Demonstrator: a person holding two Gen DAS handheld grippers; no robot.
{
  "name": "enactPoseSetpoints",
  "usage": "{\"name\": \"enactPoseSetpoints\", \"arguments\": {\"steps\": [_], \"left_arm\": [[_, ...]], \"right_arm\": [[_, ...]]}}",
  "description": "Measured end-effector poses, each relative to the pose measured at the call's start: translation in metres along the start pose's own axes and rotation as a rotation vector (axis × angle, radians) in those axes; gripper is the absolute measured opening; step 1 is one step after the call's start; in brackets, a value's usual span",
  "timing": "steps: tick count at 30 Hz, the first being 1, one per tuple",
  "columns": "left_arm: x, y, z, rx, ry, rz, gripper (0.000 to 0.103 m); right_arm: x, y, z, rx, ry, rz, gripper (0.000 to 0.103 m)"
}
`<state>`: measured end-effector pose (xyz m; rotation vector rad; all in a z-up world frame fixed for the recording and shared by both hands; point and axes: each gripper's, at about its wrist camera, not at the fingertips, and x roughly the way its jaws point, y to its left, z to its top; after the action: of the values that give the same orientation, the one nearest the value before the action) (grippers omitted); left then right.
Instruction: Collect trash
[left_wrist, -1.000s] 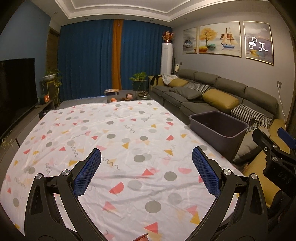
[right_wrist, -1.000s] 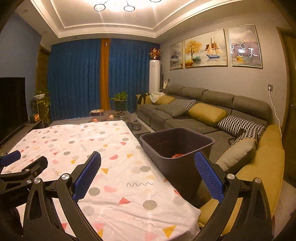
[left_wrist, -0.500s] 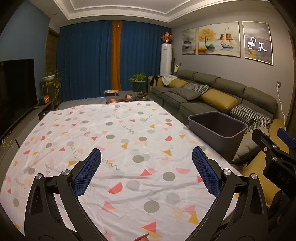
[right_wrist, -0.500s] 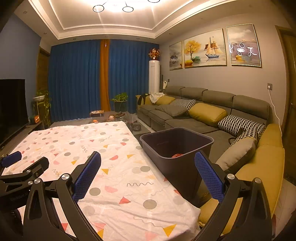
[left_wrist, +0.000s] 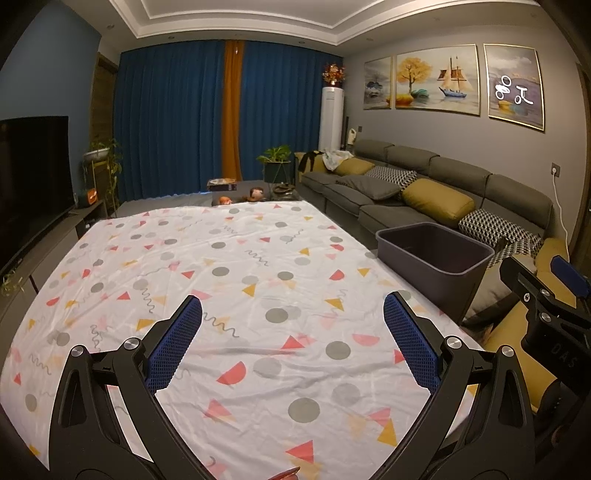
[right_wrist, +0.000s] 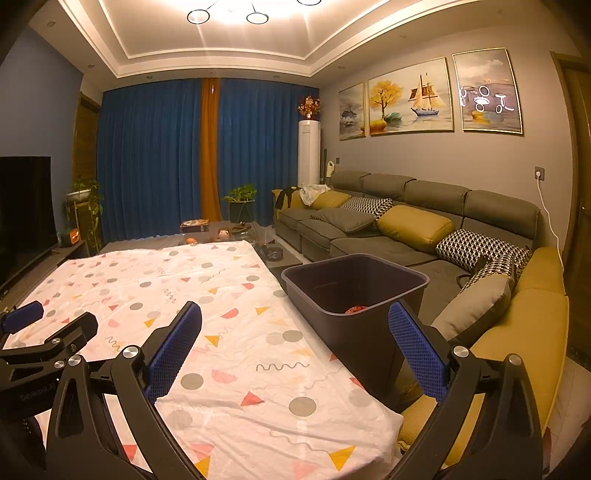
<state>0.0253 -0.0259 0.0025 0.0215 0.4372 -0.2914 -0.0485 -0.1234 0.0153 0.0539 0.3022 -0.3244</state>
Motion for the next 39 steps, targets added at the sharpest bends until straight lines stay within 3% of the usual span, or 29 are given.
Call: {"name": "enactPoseSetpoints", "arguments": {"steps": [39], "left_arm": [[0.0000, 0.0028, -0.0008, -0.008, 0.000, -0.006, 0.097]], "right_arm": [[-0.0016, -0.0004, -0.0010, 0.010, -0.003, 0.001, 0.097]]}}
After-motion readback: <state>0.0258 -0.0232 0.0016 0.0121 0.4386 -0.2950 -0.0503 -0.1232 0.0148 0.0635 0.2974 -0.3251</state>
